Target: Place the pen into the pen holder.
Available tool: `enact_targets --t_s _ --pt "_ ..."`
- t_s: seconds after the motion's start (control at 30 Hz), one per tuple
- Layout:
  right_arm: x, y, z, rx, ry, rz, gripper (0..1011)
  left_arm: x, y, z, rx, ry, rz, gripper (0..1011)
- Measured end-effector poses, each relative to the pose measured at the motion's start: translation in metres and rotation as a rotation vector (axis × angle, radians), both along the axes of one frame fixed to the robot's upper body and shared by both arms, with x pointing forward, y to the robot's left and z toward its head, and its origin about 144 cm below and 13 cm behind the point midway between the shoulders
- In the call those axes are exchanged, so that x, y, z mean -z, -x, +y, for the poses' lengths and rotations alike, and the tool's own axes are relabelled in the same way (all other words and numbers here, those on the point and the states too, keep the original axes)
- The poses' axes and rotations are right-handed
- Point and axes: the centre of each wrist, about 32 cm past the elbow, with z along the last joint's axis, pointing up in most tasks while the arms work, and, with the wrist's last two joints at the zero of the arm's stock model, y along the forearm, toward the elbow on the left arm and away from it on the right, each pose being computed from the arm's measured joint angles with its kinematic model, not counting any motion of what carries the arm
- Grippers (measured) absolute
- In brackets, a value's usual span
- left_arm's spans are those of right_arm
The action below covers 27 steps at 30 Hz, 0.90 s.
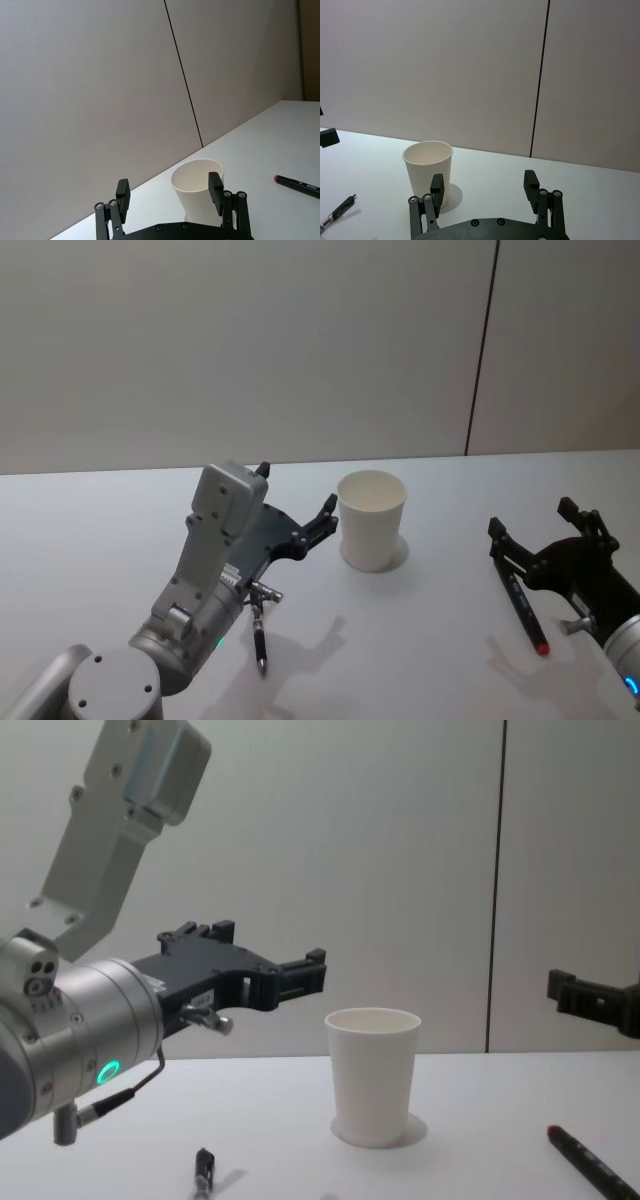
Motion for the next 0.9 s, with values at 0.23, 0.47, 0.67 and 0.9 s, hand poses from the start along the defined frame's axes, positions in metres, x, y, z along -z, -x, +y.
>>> enact_targets --t_s 0.23,0.47,0.67,0.9 --pt "0.0 0.0 0.0 0.0 0.0 0.0 1001 0.0 0.0 0.0 0.0 0.0 0.0 1000" --pt "0.0 0.0 0.0 0.0 0.0 0.0 1001 0.0 0.0 0.0 0.0 0.0 0.0 1000" --pt "0.0 0.0 0.0 0.0 0.0 0.0 1001 0.0 0.0 0.0 0.0 0.0 0.0 1000" --pt "0.0 0.0 0.0 0.0 0.0 0.0 1001 0.0 0.0 0.0 0.0 0.0 0.0 1000"
